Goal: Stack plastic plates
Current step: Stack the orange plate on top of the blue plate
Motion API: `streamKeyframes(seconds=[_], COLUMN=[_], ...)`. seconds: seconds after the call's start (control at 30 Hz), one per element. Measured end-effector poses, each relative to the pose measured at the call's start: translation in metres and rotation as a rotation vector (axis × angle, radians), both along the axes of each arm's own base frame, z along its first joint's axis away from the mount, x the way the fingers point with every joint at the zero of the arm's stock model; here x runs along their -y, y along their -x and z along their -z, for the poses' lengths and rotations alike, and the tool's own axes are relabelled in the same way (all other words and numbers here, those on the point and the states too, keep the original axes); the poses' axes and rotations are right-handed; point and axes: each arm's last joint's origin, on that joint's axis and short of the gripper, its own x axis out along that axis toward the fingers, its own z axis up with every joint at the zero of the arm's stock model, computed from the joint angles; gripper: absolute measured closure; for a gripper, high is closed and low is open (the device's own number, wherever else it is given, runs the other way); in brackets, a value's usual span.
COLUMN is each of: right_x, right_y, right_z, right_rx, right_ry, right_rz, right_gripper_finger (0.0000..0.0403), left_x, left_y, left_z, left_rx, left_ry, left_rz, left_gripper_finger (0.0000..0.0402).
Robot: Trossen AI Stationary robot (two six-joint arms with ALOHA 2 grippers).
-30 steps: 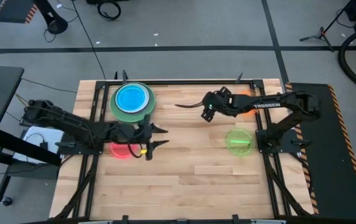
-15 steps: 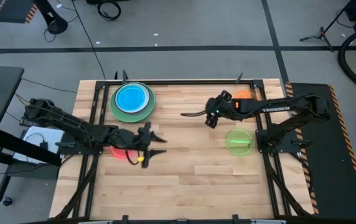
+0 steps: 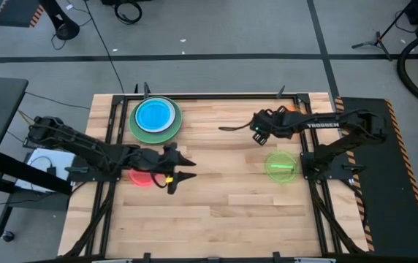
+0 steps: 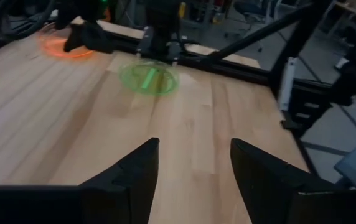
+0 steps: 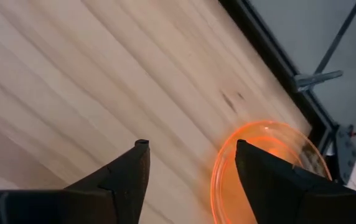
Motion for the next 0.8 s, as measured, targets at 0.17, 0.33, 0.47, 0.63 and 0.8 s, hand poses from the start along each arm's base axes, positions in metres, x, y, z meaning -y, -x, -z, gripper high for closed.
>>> streamKeyframes(seconds=[0.17, 0.33, 0.47, 0.63, 0.8], right_x=[0.014, 0.025, 0.036, 0.051, 0.058], right_y=[0.002, 0.004, 0.000, -0.010, -0.011], right_z=[-0.001, -0.002, 0.005, 0.031, 0.052], right_rx=[0.013, 0.029, 0.064, 0.022, -0.052], right_ry=[0.003, 0.001, -0.038, -0.109, -0.170], right_rz=[0.008, 0.023, 0.019, 0.000, 0.000], right_gripper_finger=[0.0169, 0.0169, 0.0169, 0.0169, 0.0169], left_x=[-0.001, 0.008, 0.013, 0.010, 0.001], left_y=[0.001, 0.004, 0.005, 0.003, 0.002], left_z=[0.003, 0.005, 0.005, 0.003, 0.003], left_rx=[-0.028, -0.055, -0.054, -0.036, -0.032], left_ry=[0.016, 0.042, 0.042, 0.036, 0.048], left_rz=[-0.008, 0.037, 0.059, 0.036, -0.062], left_gripper_finger=[0.0184, 0.0184, 0.0184, 0.0184, 0.0184])
